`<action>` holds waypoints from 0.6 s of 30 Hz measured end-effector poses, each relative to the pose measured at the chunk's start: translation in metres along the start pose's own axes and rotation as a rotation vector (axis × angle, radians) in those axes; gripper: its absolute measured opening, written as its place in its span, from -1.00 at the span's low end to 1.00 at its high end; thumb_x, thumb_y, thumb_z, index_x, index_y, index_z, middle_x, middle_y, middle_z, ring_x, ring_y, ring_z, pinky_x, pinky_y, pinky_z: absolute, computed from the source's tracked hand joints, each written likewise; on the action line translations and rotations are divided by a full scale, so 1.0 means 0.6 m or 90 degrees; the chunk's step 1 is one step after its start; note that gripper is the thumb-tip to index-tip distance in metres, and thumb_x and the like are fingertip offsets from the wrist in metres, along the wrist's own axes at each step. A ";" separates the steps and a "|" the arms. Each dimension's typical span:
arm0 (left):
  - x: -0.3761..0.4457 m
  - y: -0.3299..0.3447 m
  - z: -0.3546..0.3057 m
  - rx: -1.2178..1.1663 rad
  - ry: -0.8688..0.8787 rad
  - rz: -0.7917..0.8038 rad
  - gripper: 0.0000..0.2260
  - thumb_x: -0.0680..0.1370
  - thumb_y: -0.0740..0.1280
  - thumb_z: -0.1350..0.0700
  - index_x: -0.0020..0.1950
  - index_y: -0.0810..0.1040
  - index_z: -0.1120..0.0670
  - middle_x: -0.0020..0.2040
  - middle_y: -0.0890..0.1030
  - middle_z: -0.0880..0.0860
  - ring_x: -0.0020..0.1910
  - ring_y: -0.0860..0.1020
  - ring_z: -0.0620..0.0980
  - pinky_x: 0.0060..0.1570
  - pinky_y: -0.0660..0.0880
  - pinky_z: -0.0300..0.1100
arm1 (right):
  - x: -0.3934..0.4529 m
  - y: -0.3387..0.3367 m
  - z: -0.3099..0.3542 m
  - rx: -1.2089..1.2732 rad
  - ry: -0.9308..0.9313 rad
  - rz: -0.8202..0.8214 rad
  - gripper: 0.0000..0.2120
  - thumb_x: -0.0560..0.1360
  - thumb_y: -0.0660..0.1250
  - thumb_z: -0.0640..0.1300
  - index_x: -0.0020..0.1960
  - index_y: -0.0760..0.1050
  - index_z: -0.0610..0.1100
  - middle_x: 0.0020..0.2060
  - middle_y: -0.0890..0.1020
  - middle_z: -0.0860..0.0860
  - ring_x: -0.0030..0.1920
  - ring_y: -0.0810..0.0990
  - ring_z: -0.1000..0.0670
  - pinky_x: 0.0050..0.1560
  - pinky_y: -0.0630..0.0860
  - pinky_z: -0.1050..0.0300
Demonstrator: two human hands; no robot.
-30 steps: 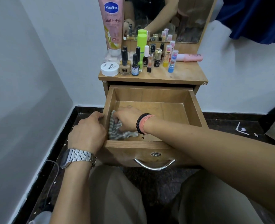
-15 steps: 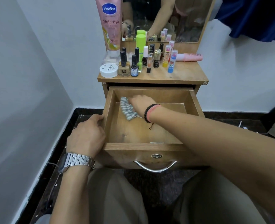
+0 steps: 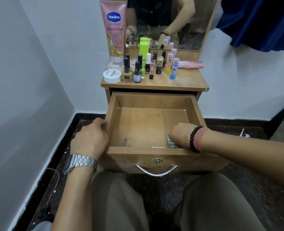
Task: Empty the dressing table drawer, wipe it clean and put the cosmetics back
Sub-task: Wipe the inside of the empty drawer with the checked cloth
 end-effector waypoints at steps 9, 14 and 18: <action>0.001 -0.001 -0.003 0.020 -0.002 -0.007 -0.61 0.55 0.11 0.14 0.35 0.41 -0.11 0.12 0.59 0.16 0.02 0.54 0.25 -0.08 0.41 -0.02 | 0.032 -0.119 0.109 0.328 -0.176 -0.123 -0.73 0.47 0.40 -0.22 0.16 0.52 -0.07 0.06 0.58 0.02 0.05 0.54 -0.01 0.00 0.45 0.16; 0.007 0.002 0.003 0.021 0.002 -0.005 -0.62 0.55 0.12 0.13 0.34 0.41 -0.13 0.14 0.59 0.16 0.05 0.53 0.27 -0.11 0.38 -0.04 | 0.106 -0.204 0.165 0.347 -0.199 -0.265 -0.84 0.45 0.42 -0.21 0.03 0.63 -0.15 -0.04 0.67 -0.07 -0.08 0.62 -0.08 -0.18 0.45 0.16; 0.004 0.001 0.001 0.024 -0.002 -0.014 -0.64 0.57 0.10 0.12 0.34 0.41 -0.12 0.13 0.59 0.16 0.04 0.53 0.27 -0.11 0.39 -0.03 | 0.152 -0.210 0.081 0.256 -0.037 -0.352 -0.76 0.55 0.19 -0.32 0.17 0.53 -0.21 0.09 0.58 -0.17 0.10 0.58 -0.20 -0.01 0.47 0.02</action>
Point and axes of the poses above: each hand's wrist, its own x-axis towards the middle knuckle, its own y-axis out of the palm, z = x × y, the point moved 10 cm from there along x, towards the middle knuckle
